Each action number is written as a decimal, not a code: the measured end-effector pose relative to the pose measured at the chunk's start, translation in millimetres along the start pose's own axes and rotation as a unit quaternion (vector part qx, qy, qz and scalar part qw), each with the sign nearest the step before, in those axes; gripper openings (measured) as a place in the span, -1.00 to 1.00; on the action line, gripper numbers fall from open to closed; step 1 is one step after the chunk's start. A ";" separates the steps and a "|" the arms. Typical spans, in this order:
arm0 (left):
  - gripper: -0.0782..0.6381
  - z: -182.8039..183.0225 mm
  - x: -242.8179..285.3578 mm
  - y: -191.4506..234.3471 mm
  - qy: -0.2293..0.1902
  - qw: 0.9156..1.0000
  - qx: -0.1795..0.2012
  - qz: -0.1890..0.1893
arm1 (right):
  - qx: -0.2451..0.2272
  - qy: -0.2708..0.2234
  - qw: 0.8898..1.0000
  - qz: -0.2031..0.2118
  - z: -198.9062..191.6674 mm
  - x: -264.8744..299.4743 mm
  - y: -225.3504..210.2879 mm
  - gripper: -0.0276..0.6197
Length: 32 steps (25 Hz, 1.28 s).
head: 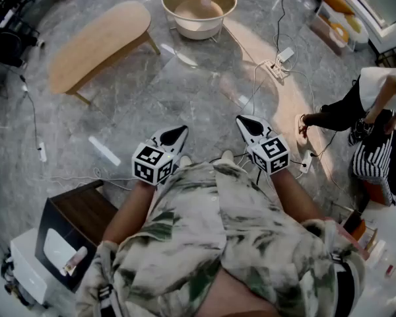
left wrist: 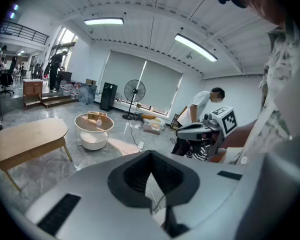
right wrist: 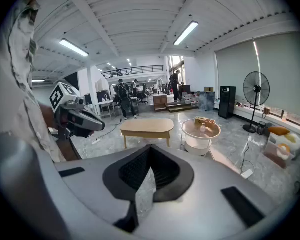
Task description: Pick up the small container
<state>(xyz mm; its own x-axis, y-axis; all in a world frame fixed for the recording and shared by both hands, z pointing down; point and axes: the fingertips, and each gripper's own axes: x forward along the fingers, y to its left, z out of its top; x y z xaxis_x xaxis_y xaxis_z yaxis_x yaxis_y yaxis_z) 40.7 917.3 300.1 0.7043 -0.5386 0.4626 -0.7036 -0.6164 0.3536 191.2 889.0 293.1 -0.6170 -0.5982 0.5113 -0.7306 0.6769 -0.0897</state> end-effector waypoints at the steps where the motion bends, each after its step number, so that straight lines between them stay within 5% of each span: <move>1: -0.72 -3.1 -4.9 7.4 -0.002 1.000 -0.001 -0.001 | -0.001 0.001 1.000 -0.001 -0.1 7.0 6.0 -0.85; 15: -0.72 -22.1 -41.9 77.7 -0.005 1.000 0.000 -0.021 | 0.011 0.003 1.000 -0.016 6.5 63.1 59.2 -0.85; 23: -0.72 23.5 8.1 101.4 0.007 1.000 -0.004 -0.025 | 0.035 -0.033 0.997 -0.055 40.6 93.5 -20.3 -0.30; 32: -0.72 107.3 118.1 148.1 0.037 0.999 0.016 -0.016 | 0.039 -0.030 0.998 -0.035 79.5 158.7 -153.4 -0.33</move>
<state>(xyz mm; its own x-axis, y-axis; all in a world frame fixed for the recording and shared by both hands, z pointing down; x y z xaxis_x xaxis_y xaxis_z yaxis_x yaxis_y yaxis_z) 29.9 700.7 319.9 0.7164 -0.4754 0.5107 -0.6768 -0.6513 0.3431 182.0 656.1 320.1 -0.5781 -0.6691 0.4671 -0.7918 0.5982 -0.1232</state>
